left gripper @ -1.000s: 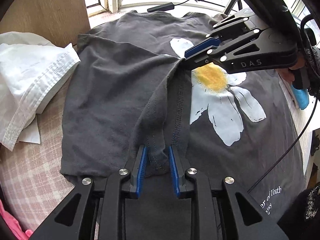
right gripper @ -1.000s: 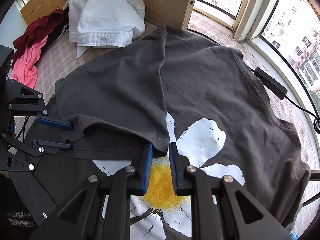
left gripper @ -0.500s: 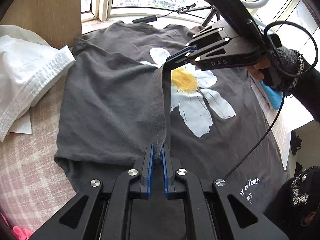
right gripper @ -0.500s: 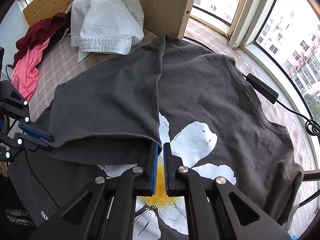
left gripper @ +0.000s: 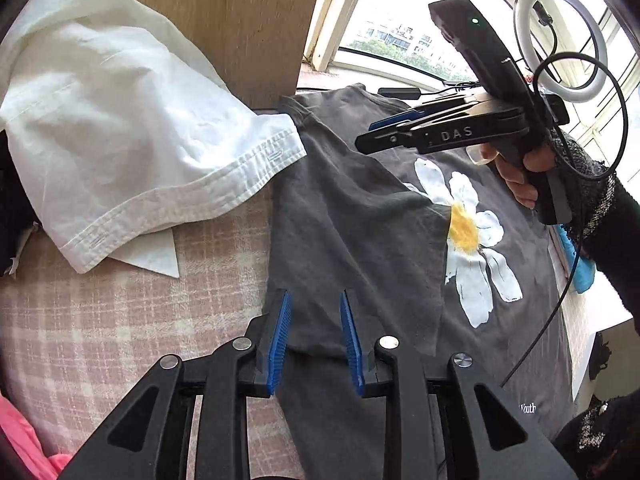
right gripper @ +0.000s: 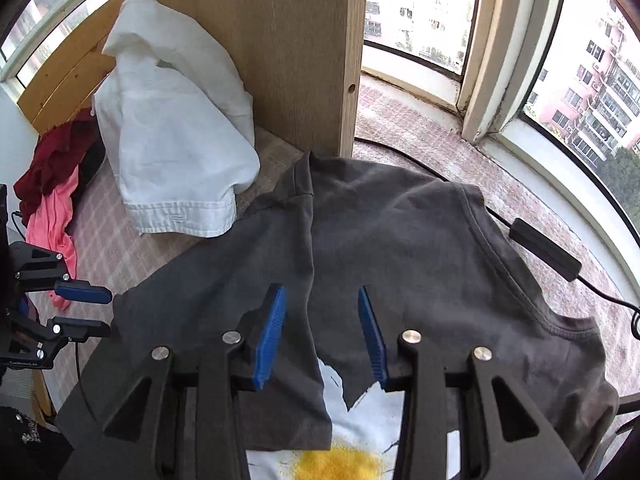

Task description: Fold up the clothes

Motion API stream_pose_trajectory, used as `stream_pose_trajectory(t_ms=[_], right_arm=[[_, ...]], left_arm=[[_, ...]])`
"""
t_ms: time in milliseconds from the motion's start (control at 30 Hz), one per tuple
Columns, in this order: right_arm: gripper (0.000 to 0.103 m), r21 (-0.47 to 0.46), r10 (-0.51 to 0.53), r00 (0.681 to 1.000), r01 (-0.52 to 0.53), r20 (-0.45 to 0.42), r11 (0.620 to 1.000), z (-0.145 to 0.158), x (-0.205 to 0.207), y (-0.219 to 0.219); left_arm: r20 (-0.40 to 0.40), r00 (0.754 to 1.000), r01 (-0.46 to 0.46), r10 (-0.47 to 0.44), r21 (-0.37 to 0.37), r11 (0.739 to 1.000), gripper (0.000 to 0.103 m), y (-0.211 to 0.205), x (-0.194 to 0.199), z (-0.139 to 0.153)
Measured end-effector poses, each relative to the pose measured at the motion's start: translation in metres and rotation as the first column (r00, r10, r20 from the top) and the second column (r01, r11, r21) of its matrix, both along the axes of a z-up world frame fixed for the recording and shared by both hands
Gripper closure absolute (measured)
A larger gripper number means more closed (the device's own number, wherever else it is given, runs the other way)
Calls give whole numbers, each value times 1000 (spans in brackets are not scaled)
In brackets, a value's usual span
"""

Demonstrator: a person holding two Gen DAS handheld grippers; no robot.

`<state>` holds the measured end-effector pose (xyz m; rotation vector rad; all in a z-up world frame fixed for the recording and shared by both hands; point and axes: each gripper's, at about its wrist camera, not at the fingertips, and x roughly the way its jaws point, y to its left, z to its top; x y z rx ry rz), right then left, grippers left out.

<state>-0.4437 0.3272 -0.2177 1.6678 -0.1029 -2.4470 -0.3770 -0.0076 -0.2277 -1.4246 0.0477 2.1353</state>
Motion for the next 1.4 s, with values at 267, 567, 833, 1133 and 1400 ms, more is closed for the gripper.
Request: stream_pose_trajectory(t_ms=[267, 567, 833, 1133, 1400], right_arm=[[101, 125, 128, 992, -127, 0, 984, -25, -35, -32], [100, 11, -3, 998, 3, -65, 1000, -16, -22, -6], [100, 51, 96, 995, -98, 41, 994, -60, 31, -41], [100, 52, 89, 996, -90, 16, 995, -50, 37, -46], [99, 25, 24, 999, -24, 23, 999, -36, 61, -65]], left_arm=[[-17, 998, 52, -55, -107, 993, 78, 14, -3, -26], [-6, 997, 72, -72, 69, 995, 77, 7, 2, 7], [24, 978, 208, -207, -48, 977, 77, 50, 24, -25], [53, 997, 59, -55, -87, 994, 77, -18, 39, -14], [74, 992, -99, 103, -59, 993, 77, -86, 69, 4]])
